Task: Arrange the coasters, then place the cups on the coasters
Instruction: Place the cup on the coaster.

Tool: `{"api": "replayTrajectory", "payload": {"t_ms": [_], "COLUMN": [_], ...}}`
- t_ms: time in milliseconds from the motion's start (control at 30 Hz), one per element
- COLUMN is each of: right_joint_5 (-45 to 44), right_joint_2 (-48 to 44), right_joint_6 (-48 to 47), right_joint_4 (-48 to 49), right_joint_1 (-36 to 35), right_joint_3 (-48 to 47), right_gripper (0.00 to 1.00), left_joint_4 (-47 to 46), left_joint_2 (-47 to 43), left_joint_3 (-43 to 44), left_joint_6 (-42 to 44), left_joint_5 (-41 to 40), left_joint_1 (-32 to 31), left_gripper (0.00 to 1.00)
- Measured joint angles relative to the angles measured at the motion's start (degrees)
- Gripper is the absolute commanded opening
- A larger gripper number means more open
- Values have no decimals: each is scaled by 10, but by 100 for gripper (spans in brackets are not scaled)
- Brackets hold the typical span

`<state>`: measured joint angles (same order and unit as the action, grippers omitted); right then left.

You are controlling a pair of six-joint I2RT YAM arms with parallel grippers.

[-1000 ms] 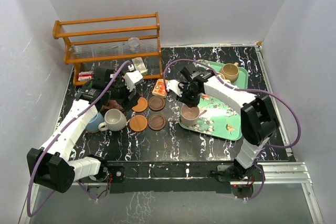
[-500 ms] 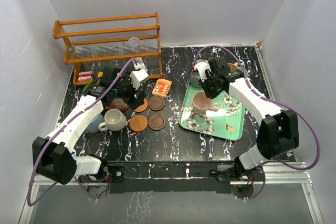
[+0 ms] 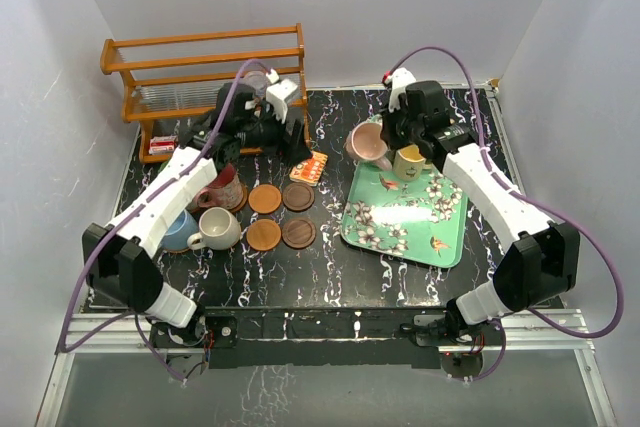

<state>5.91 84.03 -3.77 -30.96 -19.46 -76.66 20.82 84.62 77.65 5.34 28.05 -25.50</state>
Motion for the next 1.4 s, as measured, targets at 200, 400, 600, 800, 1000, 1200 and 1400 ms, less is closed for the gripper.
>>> {"api": "replayTrajectory", "payload": {"t_ms": [200,400,600,800,1000,1200,1400], "right_joint_5": [-72,-150,-220,-254,-252,-222,-168], "right_joint_2": [7,14,17,17,17,17,17], "right_joint_6": [67,103,118,132,151,169,188], "right_joint_4": [60,86,97,101,106,108,125], "right_joint_1": [-18,-55,-88,-104,-104,-100,-89], "right_joint_3": [-27,-28,-28,-28,-26,-22,-5], "right_gripper": [0,0,0,0,0,0,5], "left_joint_4": [-30,-40,-40,-41,-45,-40,-27], "left_joint_2": [70,140,191,212,228,230,230], "left_joint_3": [111,189,231,235,245,247,248], "left_joint_6": [-110,-179,-205,-203,-189,-162,-132], "left_joint_5": [-13,-45,-86,-124,-148,-174,-191], "left_joint_1": [-18,-47,-77,-89,-90,-92,-93], "left_gripper": [74,72,63,44,27,15,0]}}
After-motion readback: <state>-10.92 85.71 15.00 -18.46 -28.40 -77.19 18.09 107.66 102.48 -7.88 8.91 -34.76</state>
